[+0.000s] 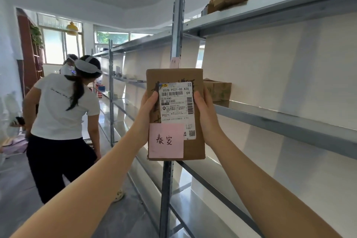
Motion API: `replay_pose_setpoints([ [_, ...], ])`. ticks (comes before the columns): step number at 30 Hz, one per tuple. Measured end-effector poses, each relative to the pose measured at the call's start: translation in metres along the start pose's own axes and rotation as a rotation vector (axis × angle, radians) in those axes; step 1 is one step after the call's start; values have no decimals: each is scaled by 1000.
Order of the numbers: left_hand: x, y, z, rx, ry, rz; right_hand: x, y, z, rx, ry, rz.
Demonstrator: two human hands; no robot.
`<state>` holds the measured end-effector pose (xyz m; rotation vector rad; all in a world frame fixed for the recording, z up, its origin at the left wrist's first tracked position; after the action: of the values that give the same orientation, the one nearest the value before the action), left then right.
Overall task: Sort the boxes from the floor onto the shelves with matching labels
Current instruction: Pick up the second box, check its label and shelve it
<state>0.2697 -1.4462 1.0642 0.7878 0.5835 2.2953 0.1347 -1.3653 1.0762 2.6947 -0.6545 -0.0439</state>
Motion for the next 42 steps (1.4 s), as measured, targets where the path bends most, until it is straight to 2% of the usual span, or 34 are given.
replay_pose_setpoints([
  [6,-69,49,-28,-92,-23,-51,44,49,43,58,-1,80],
  [10,-109,70,-58,-222,-43,-115,63,76,79,125,-6,152],
  [15,-144,73,-117,-421,-51,-105,62,93,146,315,12,253],
  [22,-161,81,-206,-662,-119,-111,30,108,226,502,88,418],
  [31,-162,143,-317,-773,-104,-134,-33,187,301,591,120,499],
  [42,-168,207,-428,-873,57,-123,-90,254,378,732,88,624],
])
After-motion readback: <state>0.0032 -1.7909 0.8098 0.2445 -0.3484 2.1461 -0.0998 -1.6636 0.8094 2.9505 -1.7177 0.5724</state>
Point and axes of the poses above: each hand's wrist, its own y-axis towards the middle knuckle, its own x-axis out of the palm, z = x × y, the point moved 2 cm from there along y, towards the middle knuckle, and after that the axes turned 11 degrees about x, right-handed, at the moved point
